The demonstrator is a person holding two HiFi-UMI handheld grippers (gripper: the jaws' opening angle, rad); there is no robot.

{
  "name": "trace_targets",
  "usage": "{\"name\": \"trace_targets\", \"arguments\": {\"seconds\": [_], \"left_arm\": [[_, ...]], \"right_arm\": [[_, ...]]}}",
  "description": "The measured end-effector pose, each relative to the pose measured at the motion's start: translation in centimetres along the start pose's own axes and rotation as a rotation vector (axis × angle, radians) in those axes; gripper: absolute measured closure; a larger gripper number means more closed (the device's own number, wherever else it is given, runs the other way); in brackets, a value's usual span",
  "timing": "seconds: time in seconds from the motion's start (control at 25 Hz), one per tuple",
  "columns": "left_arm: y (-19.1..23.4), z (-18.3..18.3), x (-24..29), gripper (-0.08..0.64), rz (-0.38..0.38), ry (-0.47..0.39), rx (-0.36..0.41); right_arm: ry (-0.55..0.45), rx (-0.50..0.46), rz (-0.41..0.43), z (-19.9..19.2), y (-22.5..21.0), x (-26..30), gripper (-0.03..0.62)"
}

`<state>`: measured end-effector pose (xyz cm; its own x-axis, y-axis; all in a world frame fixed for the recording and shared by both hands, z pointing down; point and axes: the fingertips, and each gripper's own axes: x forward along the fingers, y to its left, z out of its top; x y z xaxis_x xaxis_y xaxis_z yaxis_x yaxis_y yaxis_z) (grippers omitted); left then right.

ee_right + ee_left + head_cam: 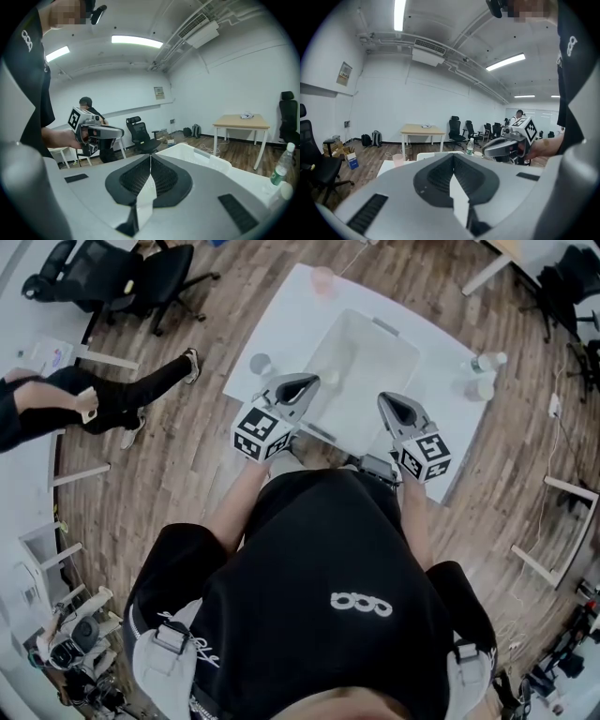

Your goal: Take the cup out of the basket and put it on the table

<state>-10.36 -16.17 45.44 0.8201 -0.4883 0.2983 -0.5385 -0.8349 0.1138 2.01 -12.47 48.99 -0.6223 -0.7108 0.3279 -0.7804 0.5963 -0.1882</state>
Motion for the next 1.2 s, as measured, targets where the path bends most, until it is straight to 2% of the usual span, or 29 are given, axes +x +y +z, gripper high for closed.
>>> {"name": "trace_targets", "arguments": {"seconds": [0.52, 0.68, 0.88, 1.2], "left_arm": [[-0.9, 0.1, -0.8, 0.551, 0.005, -0.023, -0.021], [-0.7, -0.2, -1.4, 0.551, 0.026, -0.029, -0.034], [-0.3, -0.9, -1.8, 0.551, 0.056, -0.03, -0.066], [-0.1, -2.9, -3.9, 0.551, 0.101, -0.041, -0.129]], "right_arm": [[0.031, -0.027, 0.019, -0.5, -0.1, -0.3, 0.566], [0.107, -0.073, 0.046, -1.0, -0.4, 1.3, 0.566], [0.222, -0.179, 0.097, -1.9, -1.0, 5.2, 0.565], [0.468, -0.321, 0.203, -7.7, -1.3, 13.4, 0.561]]}}
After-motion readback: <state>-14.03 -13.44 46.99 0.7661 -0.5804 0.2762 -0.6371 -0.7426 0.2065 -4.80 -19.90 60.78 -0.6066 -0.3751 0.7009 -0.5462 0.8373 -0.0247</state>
